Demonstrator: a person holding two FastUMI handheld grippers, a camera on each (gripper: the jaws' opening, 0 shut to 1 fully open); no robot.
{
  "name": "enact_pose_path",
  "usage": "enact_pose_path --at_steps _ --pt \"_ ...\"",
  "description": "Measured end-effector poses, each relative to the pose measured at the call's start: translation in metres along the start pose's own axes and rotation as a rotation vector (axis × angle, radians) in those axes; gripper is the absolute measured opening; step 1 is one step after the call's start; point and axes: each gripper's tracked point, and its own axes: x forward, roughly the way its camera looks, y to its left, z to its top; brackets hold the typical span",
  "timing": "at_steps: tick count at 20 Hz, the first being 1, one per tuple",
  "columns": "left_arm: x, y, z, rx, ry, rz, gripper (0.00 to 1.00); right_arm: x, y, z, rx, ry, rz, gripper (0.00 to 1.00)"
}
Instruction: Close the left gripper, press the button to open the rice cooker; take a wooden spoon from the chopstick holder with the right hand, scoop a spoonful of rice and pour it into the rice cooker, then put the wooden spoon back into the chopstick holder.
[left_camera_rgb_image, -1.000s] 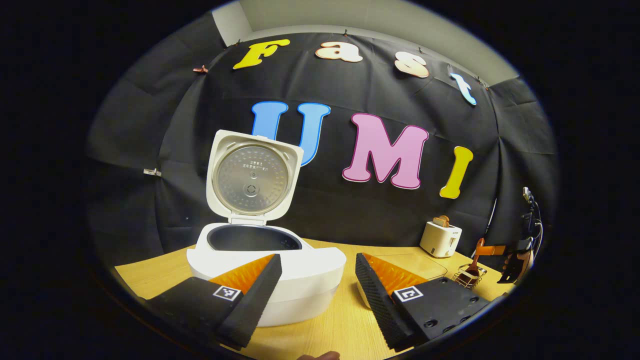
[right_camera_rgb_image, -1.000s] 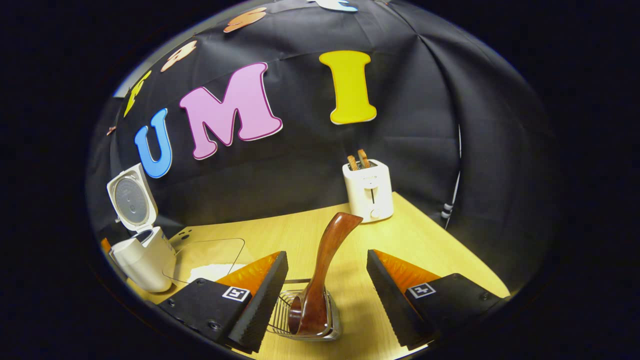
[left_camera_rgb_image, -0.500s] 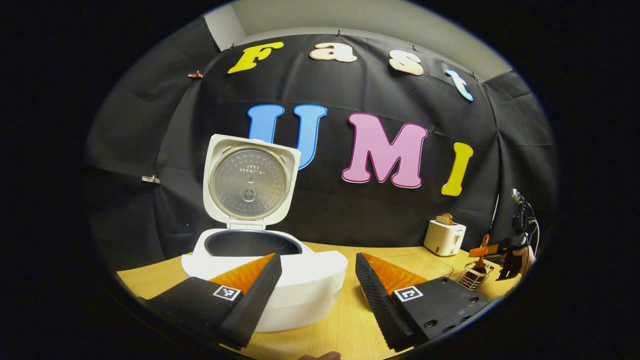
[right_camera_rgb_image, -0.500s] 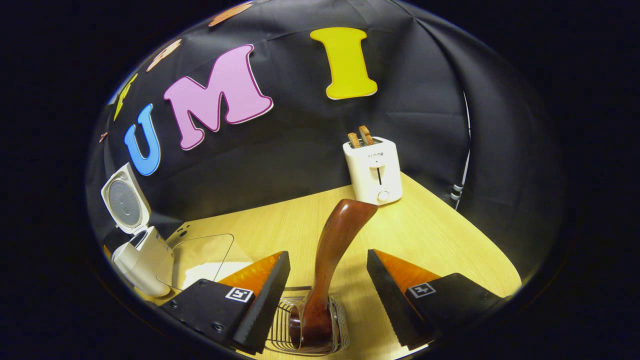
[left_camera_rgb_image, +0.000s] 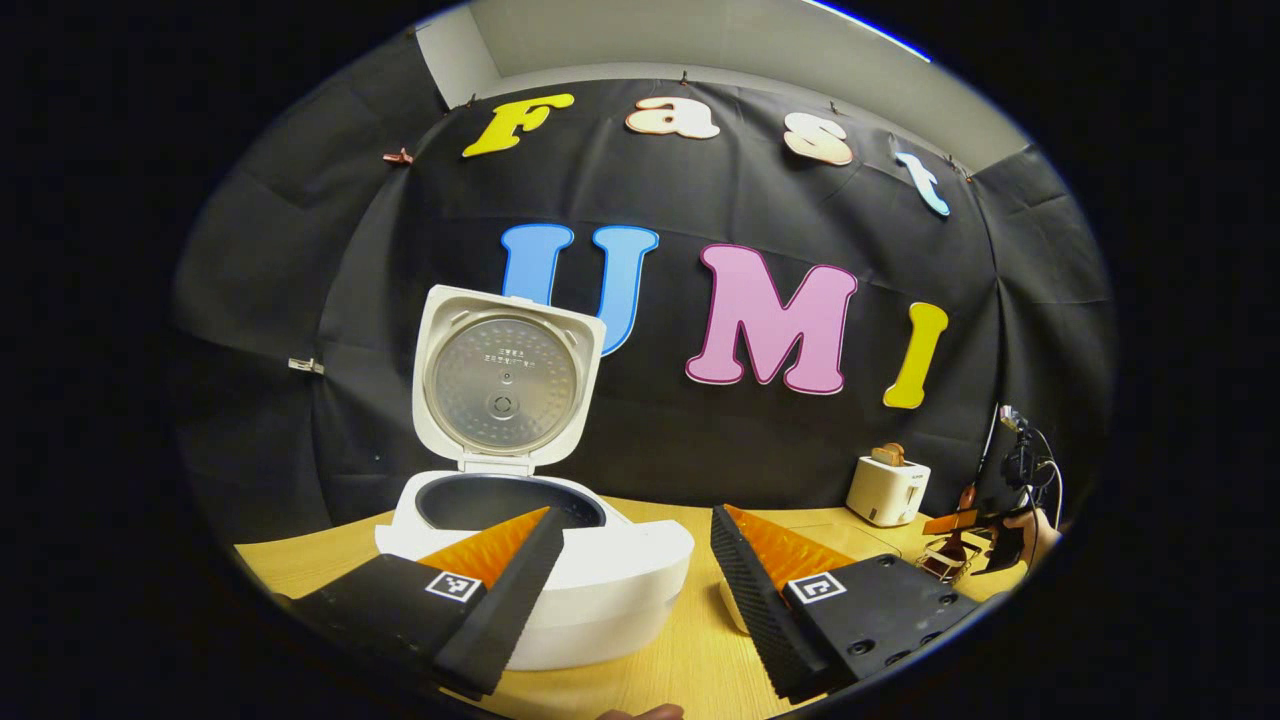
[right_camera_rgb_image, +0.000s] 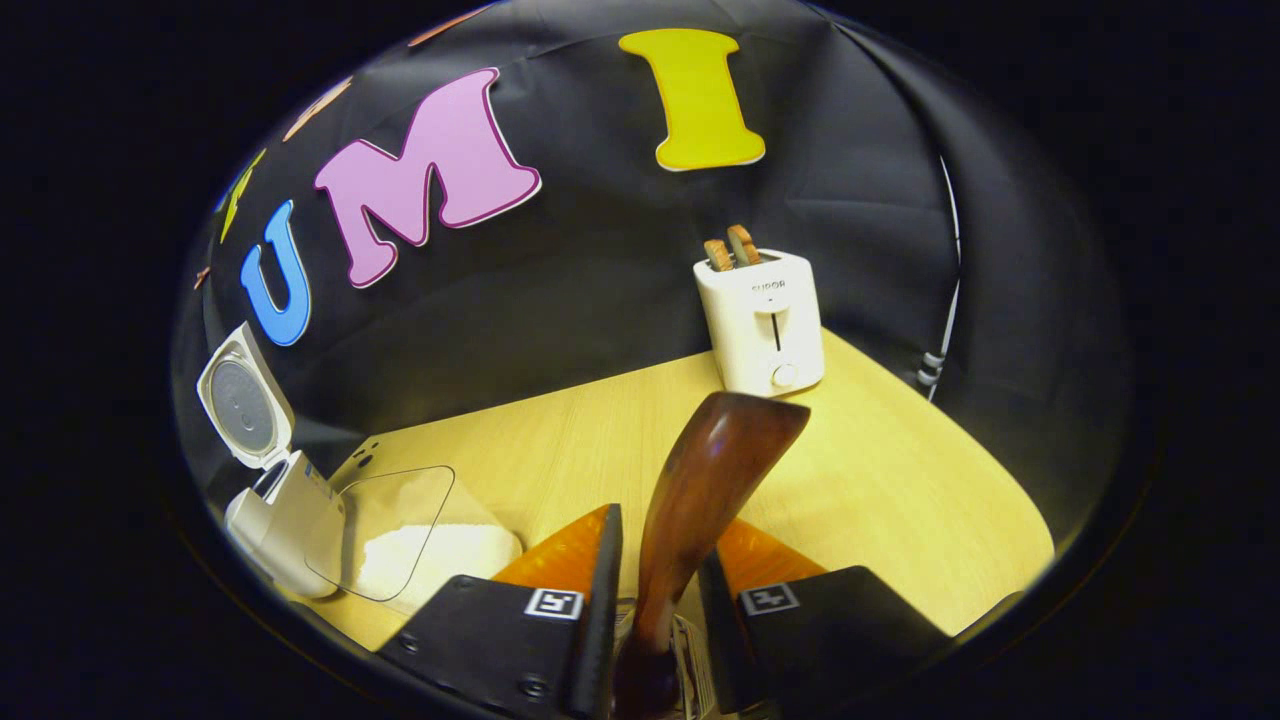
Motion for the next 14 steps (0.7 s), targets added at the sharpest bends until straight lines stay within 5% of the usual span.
enact_pose_path --at_steps 1,2,7,8,9,14 --pt "-0.001 -0.001 -0.001 -0.002 0.0 -0.001 0.95 0.0 0.0 0.002 0.023 0.003 0.006 0.14" --pt "-0.003 -0.001 -0.001 -0.003 0.0 -0.002 0.95 -0.002 0.001 0.001 0.032 0.001 0.015 0.27" --pt "-0.011 -0.003 0.0 0.016 -0.012 -0.002 0.95 -0.02 0.014 0.018 -0.023 -0.086 0.027 0.19" --pt "-0.012 -0.002 -0.001 0.012 -0.011 -0.003 0.95 -0.024 0.017 0.026 -0.023 -0.112 0.028 0.08" --pt "-0.013 -0.002 -0.002 0.006 -0.01 -0.004 0.95 -0.029 0.019 0.036 -0.02 -0.143 0.026 0.19" --pt "-0.024 0.003 -0.004 -0.02 -0.013 0.001 0.95 -0.057 0.027 0.083 -0.052 -0.287 -0.008 0.19"
